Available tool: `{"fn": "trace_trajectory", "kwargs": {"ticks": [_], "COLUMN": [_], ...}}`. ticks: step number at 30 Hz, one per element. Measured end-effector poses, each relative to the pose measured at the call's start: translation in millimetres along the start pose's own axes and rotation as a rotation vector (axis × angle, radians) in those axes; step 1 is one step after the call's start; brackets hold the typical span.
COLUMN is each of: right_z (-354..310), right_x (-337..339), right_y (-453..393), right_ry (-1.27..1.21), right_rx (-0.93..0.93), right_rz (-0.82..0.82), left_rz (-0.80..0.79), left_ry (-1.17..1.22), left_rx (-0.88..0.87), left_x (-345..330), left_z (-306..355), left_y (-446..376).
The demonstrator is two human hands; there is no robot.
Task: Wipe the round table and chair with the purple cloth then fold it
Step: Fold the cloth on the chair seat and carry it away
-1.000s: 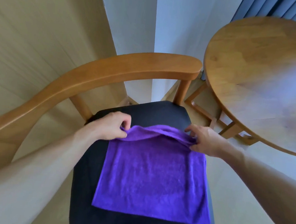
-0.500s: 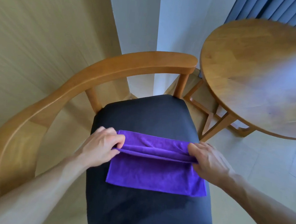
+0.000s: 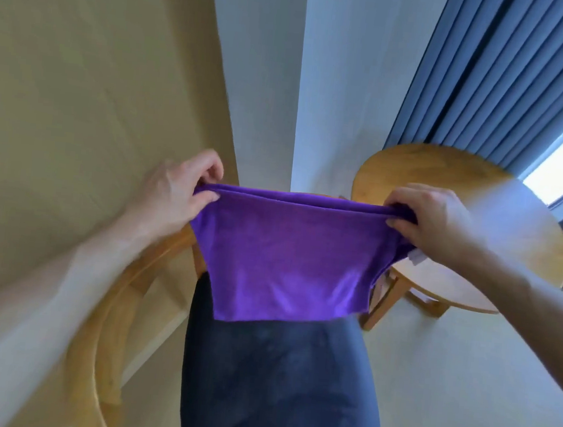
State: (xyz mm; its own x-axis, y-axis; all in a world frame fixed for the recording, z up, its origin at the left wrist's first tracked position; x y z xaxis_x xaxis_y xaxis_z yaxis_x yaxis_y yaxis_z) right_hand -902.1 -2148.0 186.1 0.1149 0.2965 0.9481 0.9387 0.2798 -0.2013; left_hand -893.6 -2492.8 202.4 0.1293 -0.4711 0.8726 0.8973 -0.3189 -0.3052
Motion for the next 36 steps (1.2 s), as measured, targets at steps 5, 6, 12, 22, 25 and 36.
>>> {"fn": "trace_trajectory", "kwargs": {"ticks": [5, 6, 12, 22, 25, 36], "right_z": [-14, -17, -9, 7, 25, 71], "right_x": [27, 24, -51, -226, -240, -321], "right_y": [-2, 3, 61, 205, 189, 111], "right_ry": [0.034, 0.028, 0.027, 0.094, 0.038, 0.068], "right_rx": [0.029, 0.032, 0.039, -0.065, -0.165, -0.417], "right_rz": [-0.007, -0.030, -0.215, -0.911, -0.839, -0.622], "left_rz": [-0.074, -0.105, -0.371, -0.930, -0.819, -0.596], "left_ry": [-0.085, -0.094, -0.063, -0.071, -0.106, -0.193], "left_rx": [-0.022, -0.031, -0.125, 0.096, 0.189, 0.361], "left_x": [31, 28, -45, -213, -224, -311], "left_z": [19, 20, 19, 0, -19, -95], "left_y": [0, 5, 71, 229, 213, 146]}}
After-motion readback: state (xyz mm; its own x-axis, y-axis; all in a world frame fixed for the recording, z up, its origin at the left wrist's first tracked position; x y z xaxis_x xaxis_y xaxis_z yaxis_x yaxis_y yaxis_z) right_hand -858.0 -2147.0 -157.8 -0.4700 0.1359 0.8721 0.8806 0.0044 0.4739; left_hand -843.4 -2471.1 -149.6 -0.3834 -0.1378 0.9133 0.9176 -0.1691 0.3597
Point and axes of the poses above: each hand's wrist, its own y-axis away from the middle knuckle, its own x-axis out of the back of the hand, z = x × y, the point moved 7 cm from there along -y, towards the middle knuckle, and after that the axes turned 8 degrees about -x, right-handed, at the moved point
